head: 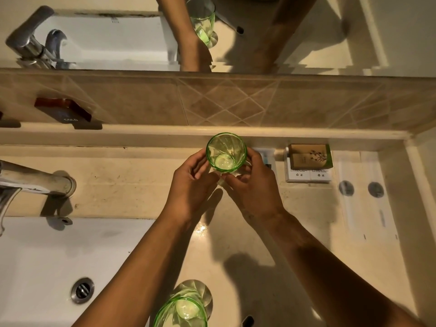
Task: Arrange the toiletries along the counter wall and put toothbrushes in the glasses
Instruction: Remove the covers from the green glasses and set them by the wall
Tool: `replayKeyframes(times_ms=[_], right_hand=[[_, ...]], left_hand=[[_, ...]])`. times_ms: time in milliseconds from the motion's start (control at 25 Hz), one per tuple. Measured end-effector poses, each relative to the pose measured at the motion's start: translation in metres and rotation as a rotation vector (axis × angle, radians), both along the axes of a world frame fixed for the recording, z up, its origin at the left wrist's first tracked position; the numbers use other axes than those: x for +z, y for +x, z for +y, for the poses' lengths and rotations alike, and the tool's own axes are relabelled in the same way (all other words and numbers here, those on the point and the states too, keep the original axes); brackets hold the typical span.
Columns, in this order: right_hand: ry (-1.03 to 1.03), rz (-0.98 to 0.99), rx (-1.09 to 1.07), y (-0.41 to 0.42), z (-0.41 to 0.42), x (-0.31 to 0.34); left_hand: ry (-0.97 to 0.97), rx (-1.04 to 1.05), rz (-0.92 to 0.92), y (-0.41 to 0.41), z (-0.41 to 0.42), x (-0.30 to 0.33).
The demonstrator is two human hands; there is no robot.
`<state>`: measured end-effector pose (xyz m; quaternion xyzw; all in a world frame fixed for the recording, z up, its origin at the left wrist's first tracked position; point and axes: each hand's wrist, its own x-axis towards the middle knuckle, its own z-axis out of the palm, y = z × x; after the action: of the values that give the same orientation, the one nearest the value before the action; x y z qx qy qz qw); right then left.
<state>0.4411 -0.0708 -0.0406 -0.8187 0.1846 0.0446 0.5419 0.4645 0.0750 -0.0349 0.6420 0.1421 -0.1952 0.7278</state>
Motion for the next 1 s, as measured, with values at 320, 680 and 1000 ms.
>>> replayKeyframes(times_ms=[320, 680, 1000], right_hand=[[-0.033, -0.005, 0.073, -0.002, -0.001, -0.004], [-0.079, 0.094, 0.234, -0.110, -0.002, 0.009], [-0.036, 0.128, 0.748, -0.205, 0.044, -0.008]], left_hand=[[0.132, -0.033, -0.033, -0.001, 0.000, 0.001], [0.611, -0.064, -0.144, -0.099, 0.104, 0.015], [0.468, 0.070, 0.142, -0.262, 0.134, 0.014]])
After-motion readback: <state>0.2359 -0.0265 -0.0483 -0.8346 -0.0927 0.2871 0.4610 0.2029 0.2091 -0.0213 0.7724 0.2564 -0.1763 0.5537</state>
